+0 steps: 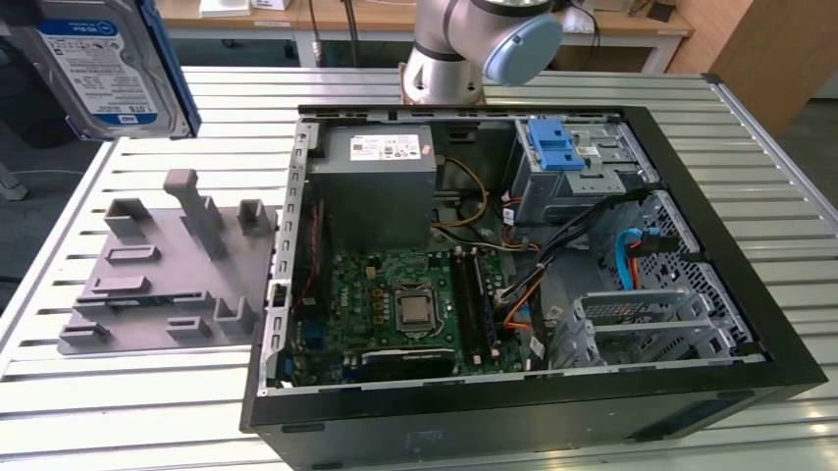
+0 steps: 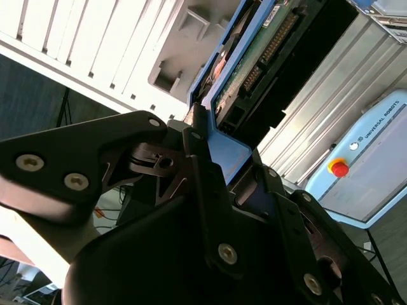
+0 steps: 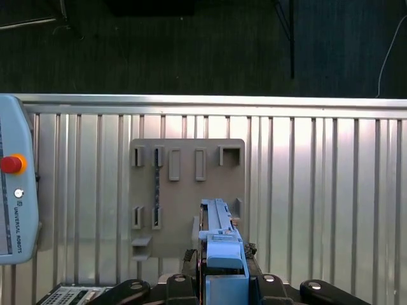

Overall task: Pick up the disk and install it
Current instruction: 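Pick up the disk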

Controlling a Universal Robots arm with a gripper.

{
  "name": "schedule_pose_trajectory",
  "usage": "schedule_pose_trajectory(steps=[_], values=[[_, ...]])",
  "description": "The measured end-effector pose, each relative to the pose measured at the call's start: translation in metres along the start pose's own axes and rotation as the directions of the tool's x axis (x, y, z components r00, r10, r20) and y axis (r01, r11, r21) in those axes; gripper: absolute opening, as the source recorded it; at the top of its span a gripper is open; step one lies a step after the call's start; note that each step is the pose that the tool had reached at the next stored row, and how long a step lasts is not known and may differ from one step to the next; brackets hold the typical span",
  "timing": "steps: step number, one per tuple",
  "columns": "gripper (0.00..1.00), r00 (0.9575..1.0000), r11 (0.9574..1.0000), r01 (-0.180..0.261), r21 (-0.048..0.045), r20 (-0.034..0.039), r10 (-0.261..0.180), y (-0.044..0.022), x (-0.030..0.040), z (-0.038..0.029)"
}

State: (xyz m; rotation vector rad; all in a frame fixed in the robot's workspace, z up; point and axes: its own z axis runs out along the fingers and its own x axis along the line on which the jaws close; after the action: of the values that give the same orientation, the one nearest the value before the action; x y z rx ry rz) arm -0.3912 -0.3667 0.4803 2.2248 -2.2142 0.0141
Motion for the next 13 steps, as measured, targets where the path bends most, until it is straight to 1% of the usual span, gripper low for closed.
schedule_pose_trajectory(steps=[13], values=[[0.36,1.0000,1.0000,0.000,0.0000,0.0014,0.000,-0.0115,0.0085,-0.0008]])
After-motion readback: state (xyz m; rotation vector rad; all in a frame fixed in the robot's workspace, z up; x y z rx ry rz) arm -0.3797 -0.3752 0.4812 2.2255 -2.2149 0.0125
